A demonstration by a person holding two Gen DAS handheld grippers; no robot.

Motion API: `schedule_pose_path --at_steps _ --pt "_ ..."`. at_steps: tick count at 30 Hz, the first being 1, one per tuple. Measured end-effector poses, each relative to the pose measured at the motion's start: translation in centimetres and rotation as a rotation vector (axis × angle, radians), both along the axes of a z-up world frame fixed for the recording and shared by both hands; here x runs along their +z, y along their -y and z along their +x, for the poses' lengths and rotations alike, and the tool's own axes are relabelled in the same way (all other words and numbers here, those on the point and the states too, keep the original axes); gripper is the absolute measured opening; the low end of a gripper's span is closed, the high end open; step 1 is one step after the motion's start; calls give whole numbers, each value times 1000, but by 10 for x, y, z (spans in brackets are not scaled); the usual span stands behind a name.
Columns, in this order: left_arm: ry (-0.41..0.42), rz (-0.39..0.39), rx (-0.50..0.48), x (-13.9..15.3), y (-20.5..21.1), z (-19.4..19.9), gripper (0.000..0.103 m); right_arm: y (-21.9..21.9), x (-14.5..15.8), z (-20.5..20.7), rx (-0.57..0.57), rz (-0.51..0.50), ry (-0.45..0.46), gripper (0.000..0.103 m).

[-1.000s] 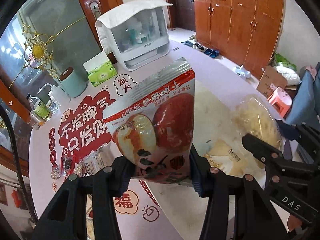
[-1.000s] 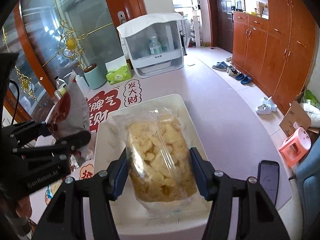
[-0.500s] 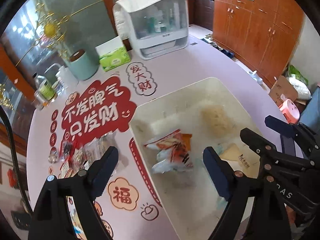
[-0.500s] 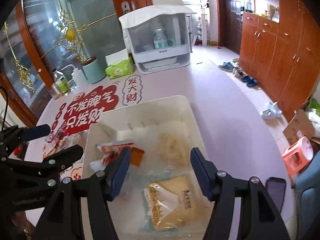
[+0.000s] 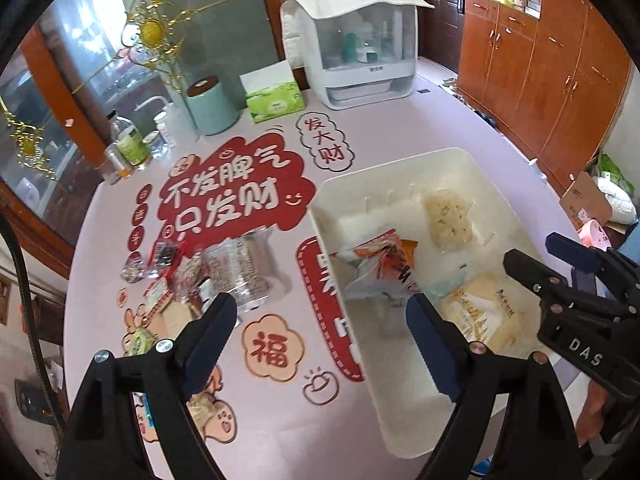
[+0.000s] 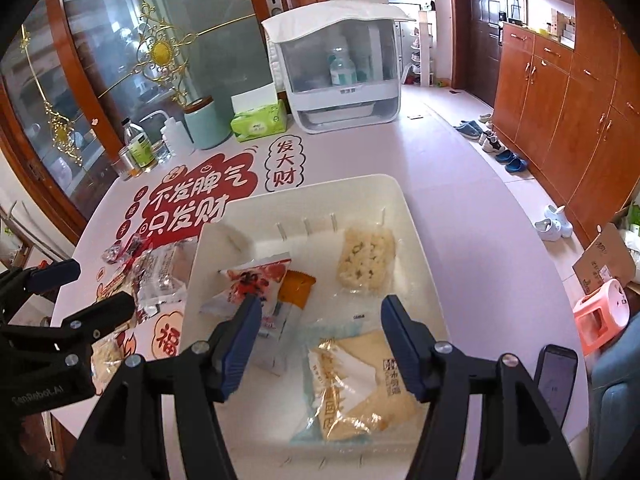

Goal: Organize snacks
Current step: 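Move both tools back over the remaining snack pile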

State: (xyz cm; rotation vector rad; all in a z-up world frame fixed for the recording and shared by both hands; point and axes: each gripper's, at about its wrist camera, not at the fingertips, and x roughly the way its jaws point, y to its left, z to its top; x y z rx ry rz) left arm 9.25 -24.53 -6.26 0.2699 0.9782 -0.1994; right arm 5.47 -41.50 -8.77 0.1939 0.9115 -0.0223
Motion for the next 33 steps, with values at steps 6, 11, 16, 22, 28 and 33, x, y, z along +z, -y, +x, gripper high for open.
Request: schedule_pose_path --at_steps 6,11,16,22,28,33 --pt "14 -22 35 9 -24 -16 86 -10 4 -15 17 -13 -3 63" --pt "39 -25 61 17 -48 -27 86 -20 13 -23 31 -11 4 63" --pt "63 -50 102 28 -79 -34 86 -36 23 -23 49 -11 14 63" --pt "91 -71 154 32 -128 -39 86 -68 40 -20 87 -26 57 63" --pt "97 -71 188 27 -189 -41 86 -113 54 -22 95 -58 98 63" --pt "113 -76 248 25 -261 -34 86 -161 62 -13 112 -71 101 63"
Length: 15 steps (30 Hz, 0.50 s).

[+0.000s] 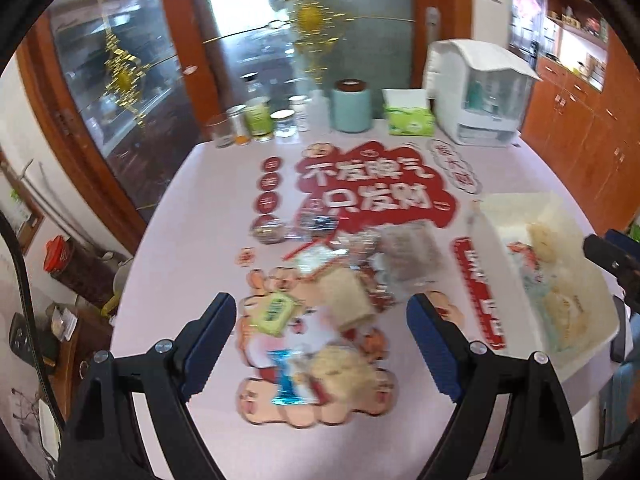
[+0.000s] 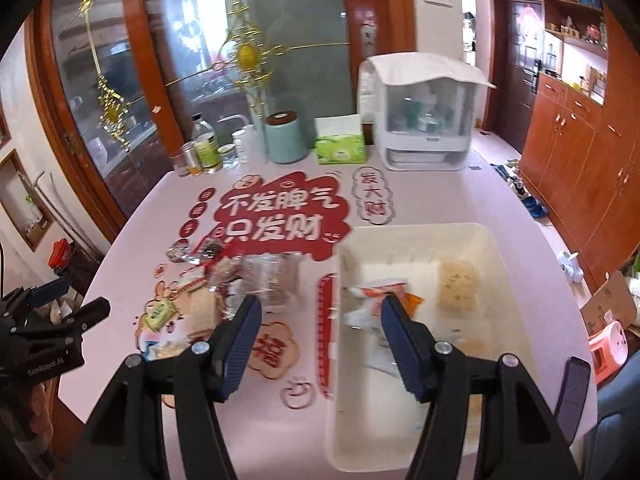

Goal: Organize snacks
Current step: 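Move both tools back over the remaining snack pile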

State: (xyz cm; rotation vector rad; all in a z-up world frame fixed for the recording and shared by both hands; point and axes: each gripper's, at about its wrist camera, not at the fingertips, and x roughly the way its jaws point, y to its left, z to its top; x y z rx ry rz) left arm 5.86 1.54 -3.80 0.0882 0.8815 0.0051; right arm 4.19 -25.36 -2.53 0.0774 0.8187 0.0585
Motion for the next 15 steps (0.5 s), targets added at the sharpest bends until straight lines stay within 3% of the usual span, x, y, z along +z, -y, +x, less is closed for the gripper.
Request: schedule_pose_path --at_steps 8,15 --pt "-17 13 51 -11 -95 32 86 -66 -5 24 -6 9 -60 63" --pt "-77 -11 -54 -36 -117 76 86 -89 -21 43 -95 48 -121 63"
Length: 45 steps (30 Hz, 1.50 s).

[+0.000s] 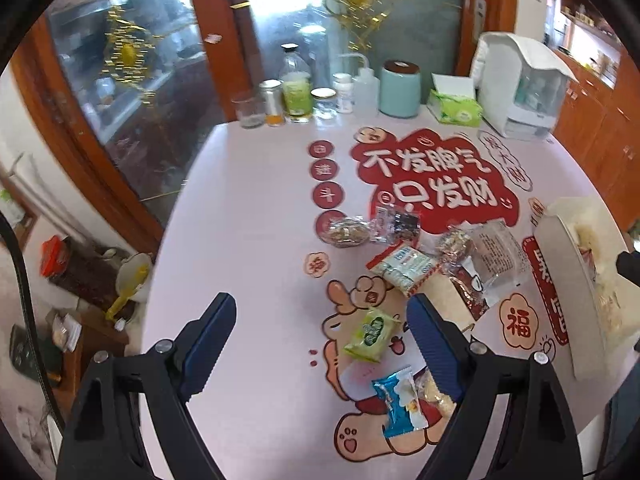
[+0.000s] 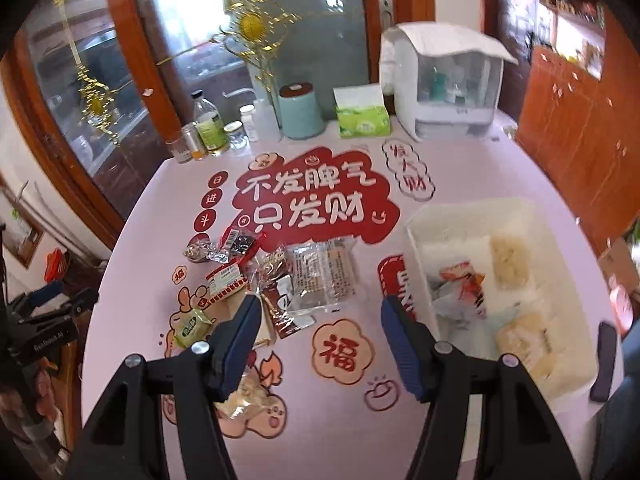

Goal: Organize snacks
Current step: 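Move both tools back over the remaining snack pile, then grasp the white LIPO biscuit pack with the left gripper while the right grasps the clear bread bag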

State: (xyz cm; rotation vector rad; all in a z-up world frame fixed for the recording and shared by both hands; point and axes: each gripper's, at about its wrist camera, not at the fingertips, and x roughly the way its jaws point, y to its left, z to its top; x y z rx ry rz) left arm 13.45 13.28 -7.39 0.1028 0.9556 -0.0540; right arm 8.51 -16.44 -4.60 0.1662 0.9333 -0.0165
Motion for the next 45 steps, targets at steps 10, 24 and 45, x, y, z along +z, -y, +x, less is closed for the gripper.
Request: schedule_pose_path --at_steps 10,24,45 --pt "-146 -86 -128 -56 48 64 86 -12 -34 36 -23 -12 -78 70" --pt "-351 -127 87 -152 86 143 86 -6 -137 137 71 -15 -250 71" --pt "-330 -105 163 -177 68 146 44 -24 -194 158 134 -93 -284 71"
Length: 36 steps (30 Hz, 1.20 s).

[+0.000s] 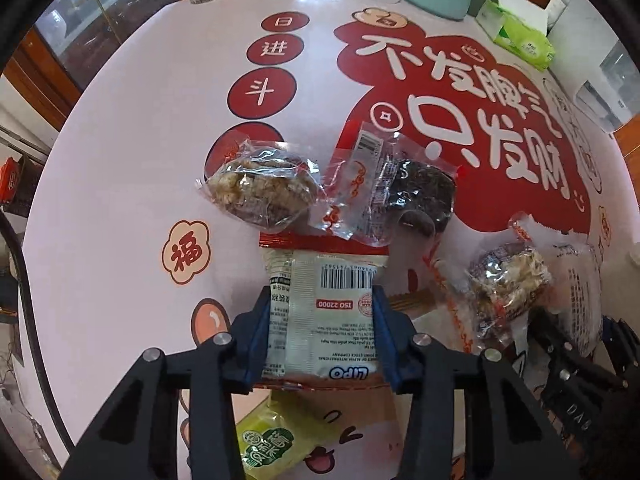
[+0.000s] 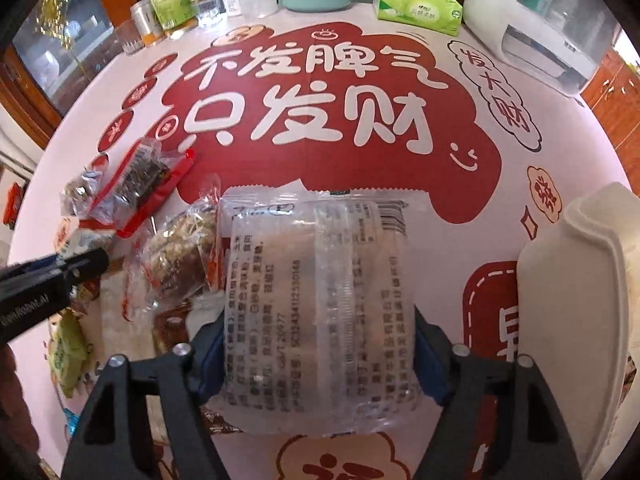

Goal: Organize snacks
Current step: 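Grasp the white LIPO biscuit pack with the left gripper while the right grasps the clear bread bag, then carry both packs over the white tray and open both grippers to drop them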

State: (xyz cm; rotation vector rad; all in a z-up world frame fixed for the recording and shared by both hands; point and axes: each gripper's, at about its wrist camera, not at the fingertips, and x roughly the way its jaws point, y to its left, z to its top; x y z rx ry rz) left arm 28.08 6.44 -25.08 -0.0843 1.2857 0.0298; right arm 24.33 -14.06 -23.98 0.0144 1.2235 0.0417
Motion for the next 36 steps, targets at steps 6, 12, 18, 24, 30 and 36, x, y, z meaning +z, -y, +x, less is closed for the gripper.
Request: schedule_pose_path --at_steps 6,12,18,24,30,36 --pt "50 9 -19 23 4 -15 44 11 6 -7 -23 33 9 63" --pt "159 53 -75 72 12 -39 44 21 24 -26 -56 81 25 62" --pt "259 29 -143 119 17 -76 44 18 68 -61 -66 85 105 62" --pt "363 6 -266 156 26 -130 44 3 116 -114 -84 85 179 63" --pt "410 -22 -399 172 53 -173 44 -4 151 -176 -110 29 268 63" --pt "439 -78 -541 187 102 -204 44 22 163 -228 -217 -6 275 63"
